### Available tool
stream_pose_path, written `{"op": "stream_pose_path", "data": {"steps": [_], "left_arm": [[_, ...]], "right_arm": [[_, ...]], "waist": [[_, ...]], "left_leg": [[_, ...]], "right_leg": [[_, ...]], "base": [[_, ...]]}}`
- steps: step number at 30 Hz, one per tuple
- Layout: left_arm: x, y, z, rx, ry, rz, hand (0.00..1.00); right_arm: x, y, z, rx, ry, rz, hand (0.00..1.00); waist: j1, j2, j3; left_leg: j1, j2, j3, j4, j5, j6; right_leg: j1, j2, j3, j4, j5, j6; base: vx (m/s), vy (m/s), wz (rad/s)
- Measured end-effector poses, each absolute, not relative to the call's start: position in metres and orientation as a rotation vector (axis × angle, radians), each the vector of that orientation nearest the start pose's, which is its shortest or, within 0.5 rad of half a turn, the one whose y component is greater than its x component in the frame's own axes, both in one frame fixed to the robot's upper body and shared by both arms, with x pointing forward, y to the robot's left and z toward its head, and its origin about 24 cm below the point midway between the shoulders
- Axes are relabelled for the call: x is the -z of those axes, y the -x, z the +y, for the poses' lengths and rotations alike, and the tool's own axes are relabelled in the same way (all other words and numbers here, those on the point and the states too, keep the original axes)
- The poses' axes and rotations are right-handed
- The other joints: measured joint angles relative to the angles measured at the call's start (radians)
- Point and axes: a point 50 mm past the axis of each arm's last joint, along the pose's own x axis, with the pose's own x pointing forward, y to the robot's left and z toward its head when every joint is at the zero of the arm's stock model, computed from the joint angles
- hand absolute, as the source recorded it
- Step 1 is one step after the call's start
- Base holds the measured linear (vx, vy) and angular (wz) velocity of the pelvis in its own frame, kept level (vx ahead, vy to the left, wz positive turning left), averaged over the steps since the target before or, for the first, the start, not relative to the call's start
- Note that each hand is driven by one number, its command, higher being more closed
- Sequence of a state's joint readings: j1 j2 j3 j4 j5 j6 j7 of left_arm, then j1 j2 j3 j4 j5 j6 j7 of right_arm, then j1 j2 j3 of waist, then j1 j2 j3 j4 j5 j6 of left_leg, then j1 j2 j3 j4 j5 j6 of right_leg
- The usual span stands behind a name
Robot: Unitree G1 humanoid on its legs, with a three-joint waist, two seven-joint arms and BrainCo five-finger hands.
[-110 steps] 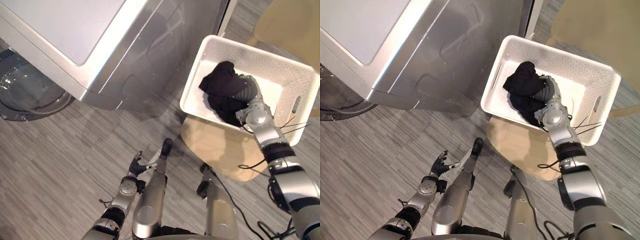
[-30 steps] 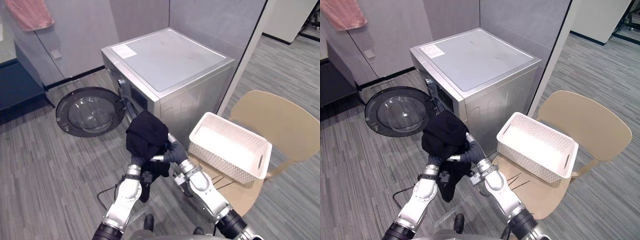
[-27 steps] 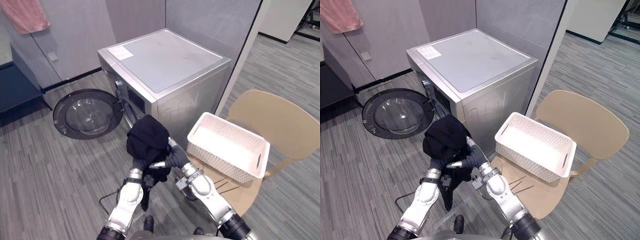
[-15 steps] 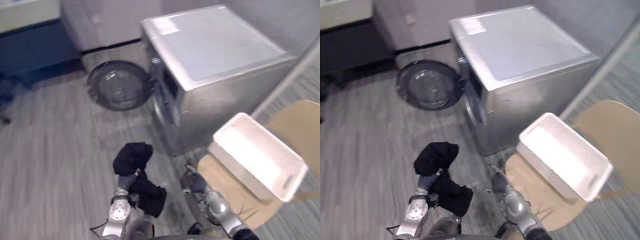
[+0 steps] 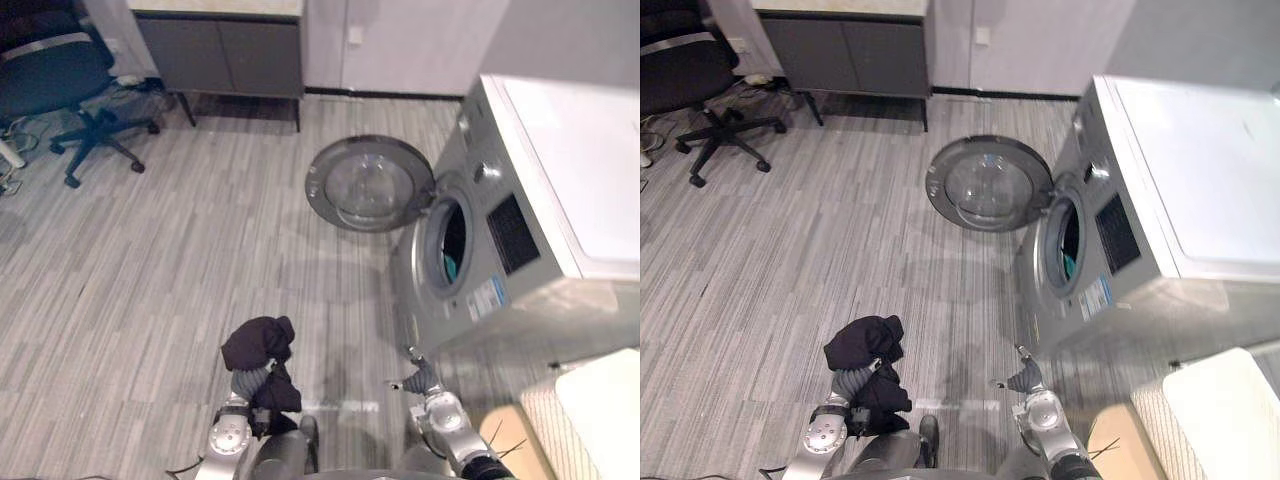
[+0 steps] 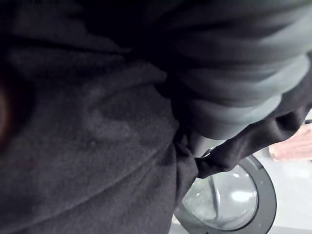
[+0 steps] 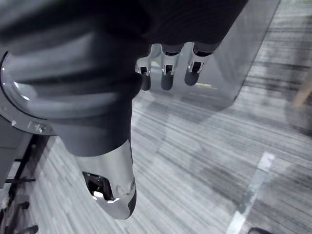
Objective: Pick up the laundry basket with both hands and put the clothes into the washing machine.
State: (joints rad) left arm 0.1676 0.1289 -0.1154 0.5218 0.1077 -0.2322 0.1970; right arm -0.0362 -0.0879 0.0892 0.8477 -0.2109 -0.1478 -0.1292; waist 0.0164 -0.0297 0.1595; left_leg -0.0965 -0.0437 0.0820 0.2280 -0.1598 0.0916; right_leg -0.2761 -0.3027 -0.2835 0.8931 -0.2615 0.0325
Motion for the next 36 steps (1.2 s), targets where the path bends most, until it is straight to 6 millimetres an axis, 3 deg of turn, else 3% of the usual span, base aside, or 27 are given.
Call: {"op": "stream_pose_path", "data": {"steps": [3, 5, 6, 7, 8, 9, 10, 11, 12, 13, 14, 16, 18, 21, 22, 23, 24, 25, 28, 30, 32, 33, 34, 36], "left_arm": [[0.082, -0.176, 0.175, -0.067, -0.277, 0.427, 1.0], [0.077, -0.185, 0.172, -0.053, -0.272, 0.399, 1.0], [0.077, -0.186, 0.172, -0.049, -0.272, 0.396, 1.0], [0.076, -0.187, 0.173, -0.045, -0.273, 0.393, 1.0], [0.077, -0.185, 0.172, -0.042, -0.273, 0.399, 1.0], [0.079, -0.182, 0.171, -0.025, -0.282, 0.41, 1.0], [0.08, -0.181, 0.17, -0.019, -0.284, 0.413, 1.0], [0.082, -0.178, 0.168, -0.017, -0.279, 0.424, 1.0], [0.084, -0.174, 0.166, -0.024, -0.263, 0.436, 1.0], [0.084, -0.175, 0.166, -0.029, -0.26, 0.438, 1.0], [0.084, -0.176, 0.165, -0.024, -0.261, 0.436, 1.0], [0.081, -0.186, 0.154, 0.006, -0.24, 0.414, 1.0], [0.079, -0.189, 0.148, 0.014, -0.218, 0.397, 1.0], [0.074, -0.197, 0.146, 0.019, -0.213, 0.368, 1.0], [0.072, -0.2, 0.143, 0.023, -0.208, 0.356, 1.0], [0.071, -0.203, 0.139, 0.03, -0.198, 0.351, 1.0], [0.072, -0.203, 0.136, 0.034, -0.193, 0.355, 1.0], [0.071, -0.206, 0.128, 0.046, -0.175, 0.349, 1.0], [0.069, -0.214, 0.136, 0.071, -0.233, 0.337, 1.0], [0.073, -0.207, 0.143, 0.063, -0.25, 0.361, 1.0], [0.073, -0.207, 0.147, 0.063, -0.263, 0.362, 1.0], [0.072, -0.209, 0.15, 0.062, -0.274, 0.359, 1.0], [0.072, -0.208, 0.155, 0.054, -0.287, 0.363, 1.0], [0.072, -0.209, 0.159, 0.048, -0.299, 0.369, 1.0]], "right_arm": [[0.113, -0.188, -0.167, -0.028, 0.335, 0.641, 0.0], [0.112, -0.189, -0.165, -0.03, 0.325, 0.637, 0.0], [0.112, -0.189, -0.164, -0.031, 0.323, 0.636, 0.0], [0.111, -0.189, -0.164, -0.033, 0.323, 0.632, 0.0], [0.109, -0.188, -0.165, -0.029, 0.321, 0.618, 0.0], [0.107, -0.187, -0.165, -0.029, 0.315, 0.606, 0.0], [0.108, -0.185, -0.165, -0.034, 0.314, 0.613, 0.0], [0.108, -0.188, -0.165, -0.046, 0.315, 0.61, 0.0], [0.105, -0.193, -0.163, -0.05, 0.317, 0.594, 0.0], [0.099, -0.202, -0.161, -0.049, 0.317, 0.558, 0.0], [0.097, -0.205, -0.16, -0.048, 0.316, 0.55, 0.0], [0.095, -0.207, -0.161, -0.038, 0.303, 0.54, 0.0], [0.094, -0.208, -0.164, -0.026, 0.303, 0.538, 0.0], [0.092, -0.212, -0.163, -0.015, 0.298, 0.528, 0.0], [0.093, -0.211, -0.165, -0.001, 0.304, 0.529, 0.0], [0.093, -0.209, -0.17, 0.008, 0.318, 0.533, 0.0], [0.093, -0.208, -0.173, 0.01, 0.327, 0.535, 0.0], [0.094, -0.205, -0.181, 0.019, 0.35, 0.543, 0.0], [0.099, -0.199, -0.168, 0.006, 0.314, 0.561, 0.0], [0.1, -0.199, -0.159, -0.032, 0.329, 0.56, 0.0], [0.1, -0.2, -0.156, -0.044, 0.331, 0.56, 0.0], [0.101, -0.201, -0.154, -0.05, 0.332, 0.566, 0.0], [0.104, -0.199, -0.151, -0.055, 0.326, 0.58, 0.0], [0.104, -0.199, -0.148, -0.06, 0.322, 0.579, 0.0]], "waist": [[-0.016, -0.002, 0.007], [-0.026, 0.002, 0.033], [-0.028, 0.004, 0.037], [-0.031, -0.009, 0.035], [-0.041, -0.005, 0.031], [-0.066, -0.003, 0.029], [-0.071, -0.001, 0.03], [-0.053, 0.03, 0.033], [-0.042, 0.052, 0.032], [-0.02, 0.066, 0.035], [-0.017, 0.064, 0.037], [-0.003, 0.048, 0.044], [-0.004, 0.047, 0.045], [-0.004, 0.036, 0.059], [-0.003, 0.043, 0.061], [-0.005, 0.073, 0.065], [-0.007, 0.094, 0.065], [-0.017, 0.14, 0.069], [-0.028, 0.056, 0.071], [-0.022, 0.05, 0.07], [-0.028, 0.05, 0.07], [-0.027, 0.05, 0.07], [-0.025, 0.049, 0.07], [-0.018, 0.045, 0.069]], "left_leg": [[0.065, -0.026, -0.051, -0.026, -0.037, -0.025], [0.134, -0.026, -0.094, -0.062, -0.05, -0.045], [0.149, -0.026, -0.099, -0.071, -0.056, -0.055], [0.176, -0.023, -0.1, -0.081, -0.072, -0.08], [0.199, -0.012, -0.099, -0.078, -0.106, -0.115], [0.186, -0.001, -0.103, 0.017, -0.144, -0.166], [0.154, 0.009, -0.087, 0.113, -0.155, -0.185], [0.06, 0.073, -0.009, 0.372, -0.139, -0.225], [0.0, 0.142, 0.035, 0.556, -0.07, -0.273], [-0.08, 0.213, 0.061, 0.757, -0.084, -0.256], [-0.1, 0.223, 0.068, 0.796, -0.092, -0.244], [-0.143, 0.222, 0.111, 0.766, -0.133, -0.177], [-0.163, 0.203, 0.1, 0.658, -0.149, -0.163], [-0.205, 0.138, -0.08, 0.393, -0.147, -0.172], [-0.194, 0.125, -0.174, 0.272, -0.122, -0.204], [-0.183, 0.148, -0.238, 0.138, -0.028, -0.227], [-0.181, 0.165, -0.249, 0.107, 0.042, -0.228], [-0.172, 0.202, -0.264, 0.097, 0.098, -0.224], [-0.127, 0.164, -0.09, 0.044, 0.074, -0.195], [-0.099, 0.17, 0.058, 0.051, 0.047, -0.136], [-0.092, 0.172, 0.133, 0.047, 0.042, -0.125], [-0.085, 0.179, 0.177, 0.043, 0.041, -0.12], [-0.061, 0.2, 0.238, 0.027, 0.039, -0.118], [-0.03, 0.218, 0.289, 0.018, 0.034, -0.123]], "right_leg": [[-0.15, 0.064, -0.031, -0.197, 0.011, 0.005], [-0.166, 0.111, -0.102, -0.509, 0.118, 0.008], [-0.167, 0.117, -0.12, -0.565, 0.145, 0.002], [-0.167, 0.128, -0.132, -0.623, 0.18, -0.017], [-0.161, 0.135, -0.146, -0.629, 0.202, -0.055], [-0.14, 0.136, -0.177, -0.605, 0.271, -0.137], [-0.13, 0.141, -0.177, -0.597, 0.301, -0.148], [-0.09, 0.196, -0.175, -0.602, 0.302, -0.171], [-0.051, 0.25, -0.15, -0.632, 0.287, -0.184], [0.003, 0.323, -0.088, -0.674, 0.281, -0.203], [0.023, 0.338, -0.064, -0.69, 0.28, -0.204], [0.125, 0.366, 0.063, -0.762, 0.281, -0.202], [0.162, 0.368, 0.136, -0.775, 0.281, -0.202], [0.203, 0.368, 0.29, -0.774, 0.274, -0.169], [0.216, 0.371, 0.337, -0.772, 0.255, -0.133], [0.223, 0.389, 0.38, -0.764, 0.23, -0.093], [0.222, 0.403, 0.391, -0.758, 0.222, -0.08], [0.215, 0.432, 0.41, -0.743, 0.19, -0.049], [0.135, 0.364, 0.533, -0.666, 0.15, 0.008], [0.108, 0.313, 0.516, -0.669, 0.166, 0.035], [0.075, 0.246, 0.355, -0.669, 0.171, 0.039], [0.063, 0.195, 0.227, -0.67, 0.172, 0.031], [0.066, 0.138, 0.04, -0.665, 0.165, 0.018], [0.084, 0.09, -0.122, -0.644, 0.156, -0.018]], "base": [[0.38, 0.031, 0.59], [0.46, -0.055, 0.64], [0.39, -0.079, 0.57], [0.42, -0.112, 0.62], [0.68, -0.223, 1.04], [0.69, -0.247, 0.96], [0.7, -0.281, 0.5], [0.47, -0.182, -0.4], [0.59, -0.151, -1.3], [0.6, -0.079, -1.39], [0.58, -0.053, -1.55], [0.62, -0.02, -1.51], [0.47, 0.073, -1.32], [0.32, 0.178, -1.65], [0.25, 0.248, -1.65], [0.22, 0.27, -1.66], [0.18, 0.359, -1.73], [0.12, 0.381, -1.37], [0.04, 0.324, -1.26], [-0.04, 0.311, -1.92], [-0.04, 0.174, -1.38], [-0.01, 0.059, -1.24], [0.0, 0.006, -1.34], [0.02, -0.061, -1.1]]}}
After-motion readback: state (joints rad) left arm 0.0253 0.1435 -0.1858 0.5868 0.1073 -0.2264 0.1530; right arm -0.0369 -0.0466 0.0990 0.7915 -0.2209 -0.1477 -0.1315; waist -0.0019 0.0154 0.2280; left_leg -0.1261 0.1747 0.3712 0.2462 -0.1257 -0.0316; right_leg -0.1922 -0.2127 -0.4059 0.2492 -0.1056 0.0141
